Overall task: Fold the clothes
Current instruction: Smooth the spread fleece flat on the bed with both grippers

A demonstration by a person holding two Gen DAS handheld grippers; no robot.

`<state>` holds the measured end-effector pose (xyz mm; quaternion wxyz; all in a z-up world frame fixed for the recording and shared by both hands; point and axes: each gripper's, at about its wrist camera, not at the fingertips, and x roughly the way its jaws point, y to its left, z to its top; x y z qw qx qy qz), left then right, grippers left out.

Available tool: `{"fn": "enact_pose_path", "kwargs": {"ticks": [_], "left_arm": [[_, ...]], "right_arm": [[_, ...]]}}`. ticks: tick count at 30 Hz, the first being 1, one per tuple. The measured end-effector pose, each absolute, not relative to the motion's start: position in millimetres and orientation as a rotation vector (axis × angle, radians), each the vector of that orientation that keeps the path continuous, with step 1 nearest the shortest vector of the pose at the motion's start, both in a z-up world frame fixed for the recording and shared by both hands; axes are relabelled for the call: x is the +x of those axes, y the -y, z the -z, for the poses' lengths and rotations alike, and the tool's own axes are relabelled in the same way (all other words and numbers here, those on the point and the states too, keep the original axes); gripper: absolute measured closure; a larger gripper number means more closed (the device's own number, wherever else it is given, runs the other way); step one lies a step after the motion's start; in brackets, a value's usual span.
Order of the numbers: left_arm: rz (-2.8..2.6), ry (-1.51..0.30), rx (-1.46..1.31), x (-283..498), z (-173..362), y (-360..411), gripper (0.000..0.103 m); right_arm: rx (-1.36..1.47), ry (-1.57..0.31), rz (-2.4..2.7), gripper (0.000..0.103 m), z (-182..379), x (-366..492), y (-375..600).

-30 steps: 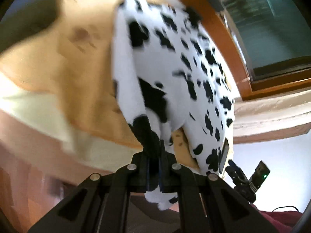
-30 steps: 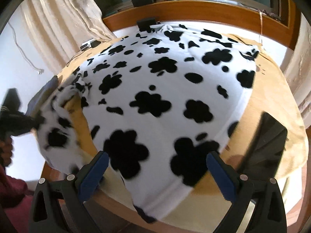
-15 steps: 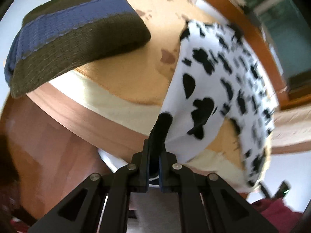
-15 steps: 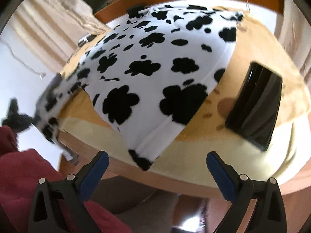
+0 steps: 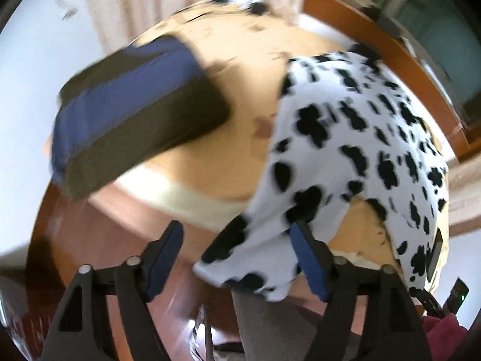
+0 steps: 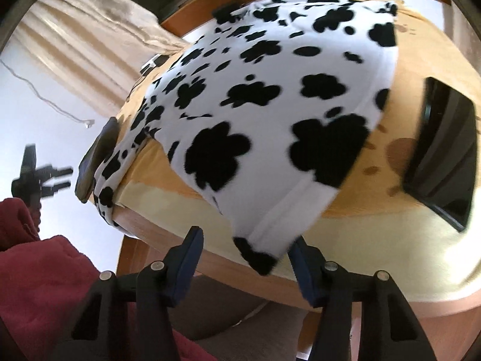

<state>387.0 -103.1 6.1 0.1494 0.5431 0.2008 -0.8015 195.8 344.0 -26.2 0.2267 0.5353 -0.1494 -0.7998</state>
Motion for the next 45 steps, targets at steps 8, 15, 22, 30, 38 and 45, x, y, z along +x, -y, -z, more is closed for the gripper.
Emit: {"fn": "enact_pose_path", "kwargs": {"ticks": [8,15,22,30,38,45], "left_arm": [[2.544,-0.436,1.683,274,25,25,0.023],[2.536,-0.356,1.828,222,65,-2,0.023],[2.478,-0.355,1.875,207,85,6,0.022],[2.525,-0.083,1.956,233,93,18,0.022],[2.508,0.077,2.039,245,96,23,0.020],[2.518,0.019,2.134,238,80,27,0.020]], "right_arm": [[1.286,0.584,2.158,0.043,0,173,-341],[1.349,0.385,2.200,0.066,13,179,-331],[1.369,0.413,2.001,0.095,19,184,-322],[1.499,0.194,1.954,0.097,13,209,-354],[1.635,0.215,1.971,0.097,42,203,-353],[1.638,0.314,2.137,0.057,7,202,-378]]}}
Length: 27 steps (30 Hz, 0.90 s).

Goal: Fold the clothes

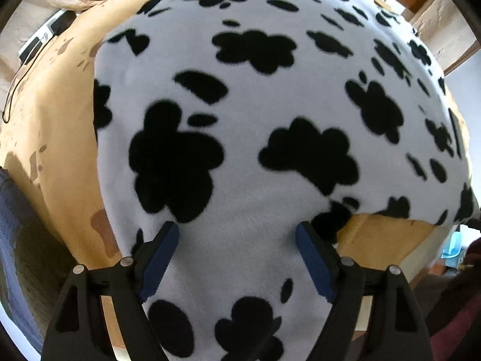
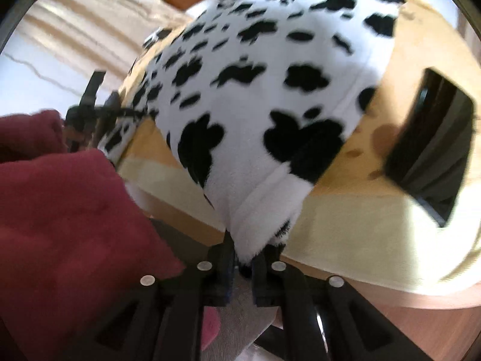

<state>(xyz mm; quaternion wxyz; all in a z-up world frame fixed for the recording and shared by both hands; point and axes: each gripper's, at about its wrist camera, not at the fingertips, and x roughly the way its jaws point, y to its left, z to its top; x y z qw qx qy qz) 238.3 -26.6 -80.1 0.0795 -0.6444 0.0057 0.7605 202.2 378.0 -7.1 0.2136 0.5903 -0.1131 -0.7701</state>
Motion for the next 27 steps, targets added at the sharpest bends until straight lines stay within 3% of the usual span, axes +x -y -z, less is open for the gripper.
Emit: {"fn": "enact_pose_path", "kwargs": {"ticks": [2,7,14,20,23,27], "left_arm": [[-2.275,0.062,-1.894,237,72,33,0.020],[-2.285,0.189,-1.844,221,58,46,0.020],[-2.313,0.074,-1.705,114,41,23,0.020],[-2.283,-0.011,-1.621,43,49,-13,0.020],[-2.274,-0.006,-1.619,14,57,-24,0.020],[-2.260,-0.005,-1.627,-16,66,-38,0.020]], "right_arm": [[1.651,0.342,2.208,0.020,-2,205,-390],[1.640,0.452,2.465,0.020,-24,199,-432],[1.483,0.549,2.718,0.020,-53,100,-446],[1.437,0.882,2.716,0.021,-40,11,-475],[1.473,1.083,2.673,0.029,-25,-22,-500],[1.522,1.261,2.613,0.031,-6,-52,-522]]}}
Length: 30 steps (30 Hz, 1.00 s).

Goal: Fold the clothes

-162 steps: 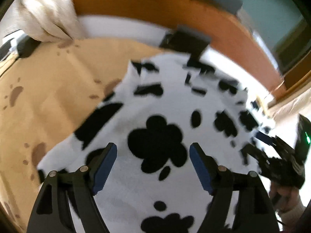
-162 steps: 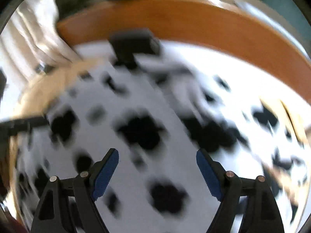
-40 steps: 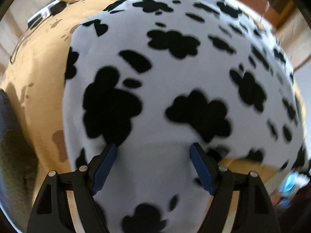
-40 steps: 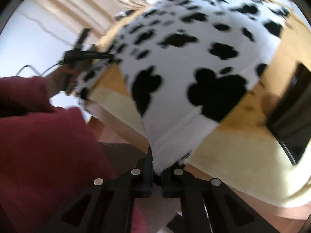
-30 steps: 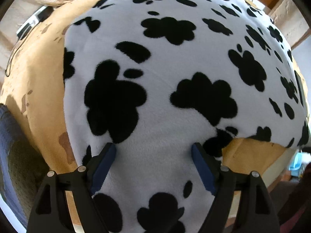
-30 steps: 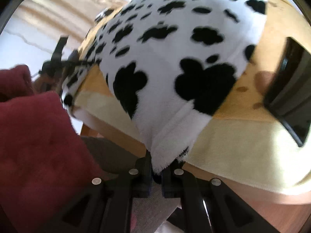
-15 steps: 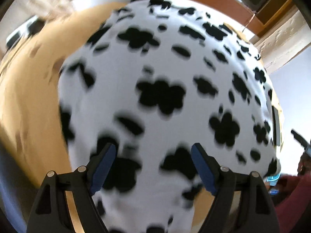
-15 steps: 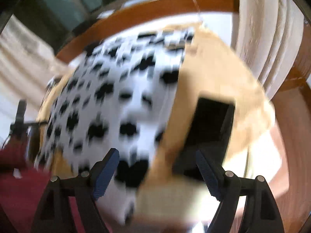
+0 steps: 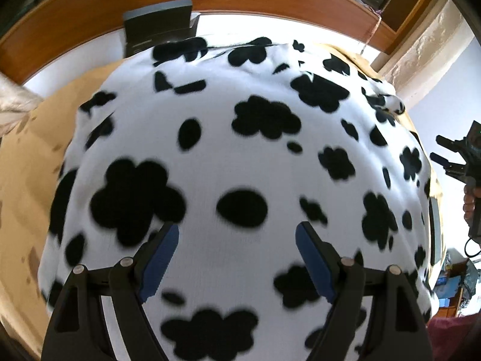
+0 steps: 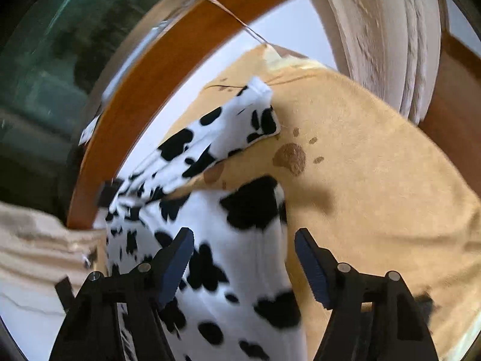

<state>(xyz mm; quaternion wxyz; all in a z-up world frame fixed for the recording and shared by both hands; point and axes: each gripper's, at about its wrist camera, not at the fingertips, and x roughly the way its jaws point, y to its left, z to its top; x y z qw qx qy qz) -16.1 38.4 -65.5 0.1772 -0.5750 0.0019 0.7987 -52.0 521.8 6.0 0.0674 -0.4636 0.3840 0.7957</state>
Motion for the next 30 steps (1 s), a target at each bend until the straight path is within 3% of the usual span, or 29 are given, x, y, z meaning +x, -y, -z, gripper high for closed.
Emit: {"fn": "enact_pose_path", "kwargs": {"ticks": [3,4,6,7,8,13,17,24,25,28,30], "left_arm": [[-2.252,-0.035,-1.634,-34,70,-53,0.020],[-2.252,-0.049,-1.635,-39,71,-58,0.020],[-2.261,-0.073,-1.647,-50,73,-67,0.020],[-2.266,-0.073,-1.657,-56,74,-72,0.020],[-2.270,-0.070,-1.667,-62,76,-76,0.020],[-2.318,-0.091,-1.692,-96,83,-90,0.020],[-2.377,-0.091,-1.758,-121,98,-86,0.019],[-2.410,-0.161,-1.723,-132,106,-91,0.001],[-2.412,-0.168,-1.717,-132,107,-92,0.001],[-2.403,-0.154,-1.707,-133,107,-90,0.001],[-2.390,-0.141,-1.708,-134,107,-88,0.001]], "right_arm": [[-1.475,-1.120,-2.342,0.031,8,-72,-525],[-1.502,-1.108,-2.329,0.036,13,-79,-525],[-1.553,-1.118,-2.323,0.057,23,-90,-524],[-1.577,-1.114,-2.327,0.076,26,-95,-522],[-1.596,-1.098,-2.336,0.088,28,-99,-520],[-1.511,-0.864,-2.410,0.095,14,-111,-527],[-1.501,-0.696,-2.423,0.095,15,-120,-534],[-1.568,-0.541,-2.458,0.093,31,-123,-529],[-1.569,-0.565,-2.468,0.085,31,-121,-533],[-1.527,-0.681,-2.451,0.045,24,-111,-556],[-1.429,-0.774,-2.458,0.041,12,-103,-574]]}}
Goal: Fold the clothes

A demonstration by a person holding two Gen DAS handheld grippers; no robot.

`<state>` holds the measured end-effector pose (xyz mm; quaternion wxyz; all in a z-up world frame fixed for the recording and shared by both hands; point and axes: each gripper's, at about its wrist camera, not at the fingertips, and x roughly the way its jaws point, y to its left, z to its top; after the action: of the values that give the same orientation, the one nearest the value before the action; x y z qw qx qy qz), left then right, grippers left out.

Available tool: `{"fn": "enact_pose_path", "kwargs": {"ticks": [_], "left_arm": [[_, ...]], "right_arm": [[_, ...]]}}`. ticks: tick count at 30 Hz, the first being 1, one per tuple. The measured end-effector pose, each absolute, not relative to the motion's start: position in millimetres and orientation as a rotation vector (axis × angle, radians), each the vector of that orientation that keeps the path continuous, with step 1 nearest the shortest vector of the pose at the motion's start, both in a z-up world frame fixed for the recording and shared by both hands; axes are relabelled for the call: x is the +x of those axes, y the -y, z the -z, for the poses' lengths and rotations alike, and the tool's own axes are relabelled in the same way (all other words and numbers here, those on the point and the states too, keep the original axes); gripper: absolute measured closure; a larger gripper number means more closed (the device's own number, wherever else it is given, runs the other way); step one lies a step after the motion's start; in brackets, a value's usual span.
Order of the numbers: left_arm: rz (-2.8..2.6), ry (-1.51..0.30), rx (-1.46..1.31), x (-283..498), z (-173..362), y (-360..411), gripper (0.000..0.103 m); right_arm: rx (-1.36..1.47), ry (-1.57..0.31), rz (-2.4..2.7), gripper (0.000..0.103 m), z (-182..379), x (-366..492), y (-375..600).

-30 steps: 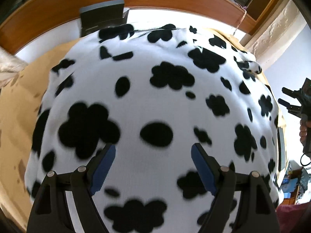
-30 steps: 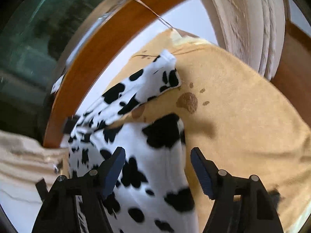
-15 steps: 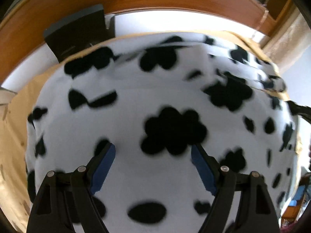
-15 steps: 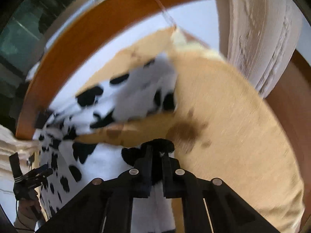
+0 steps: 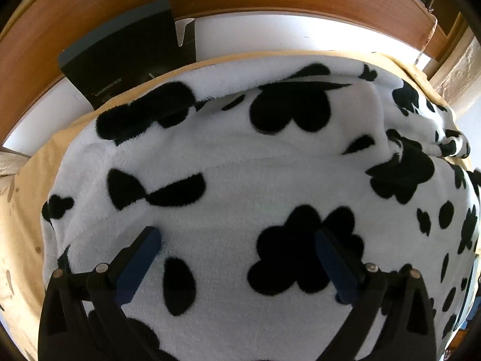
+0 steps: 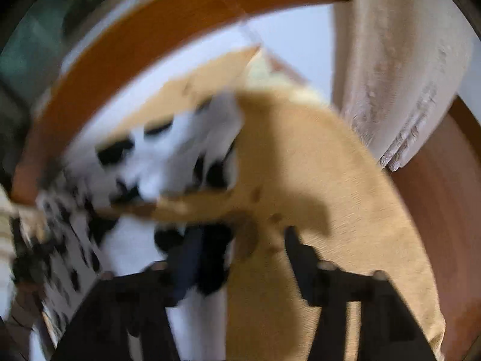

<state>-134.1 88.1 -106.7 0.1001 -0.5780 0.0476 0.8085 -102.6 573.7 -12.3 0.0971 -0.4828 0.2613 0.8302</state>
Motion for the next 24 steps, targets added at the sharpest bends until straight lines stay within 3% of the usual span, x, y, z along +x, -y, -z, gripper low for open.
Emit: {"fn": "enact_pose_path", "kwargs": {"ticks": [7,11,16,18,19,20,23,24], "left_arm": [[-2.367,0.040,-1.734,-144,102,-76,0.001],[-2.347,0.103,-1.729,-147,102,-69,0.001],[-2.341,0.054,-1.711,-147,104,-72,0.001],[-2.346,0.022,-1.701,-147,106,-74,0.000],[-2.349,0.016,-1.699,-148,106,-75,0.000],[-2.352,0.014,-1.699,-149,106,-76,0.000],[-2.352,0.084,-1.705,-154,104,-74,0.000],[-2.345,0.133,-1.700,-156,102,-72,0.001]], "right_arm": [[-1.333,-0.858,-2.526,0.041,-8,-152,-608],[-1.445,-0.788,-2.508,0.041,8,-207,-606],[-1.574,-0.566,-2.479,0.042,30,-247,-591],[-1.615,-0.441,-2.481,0.053,31,-254,-580],[-1.638,-0.379,-2.488,0.072,30,-255,-574],[-1.653,-0.326,-2.495,0.078,29,-255,-568],[-1.667,-0.183,-2.510,0.093,18,-254,-557],[-1.646,-0.159,-2.529,0.093,9,-253,-556]]}}
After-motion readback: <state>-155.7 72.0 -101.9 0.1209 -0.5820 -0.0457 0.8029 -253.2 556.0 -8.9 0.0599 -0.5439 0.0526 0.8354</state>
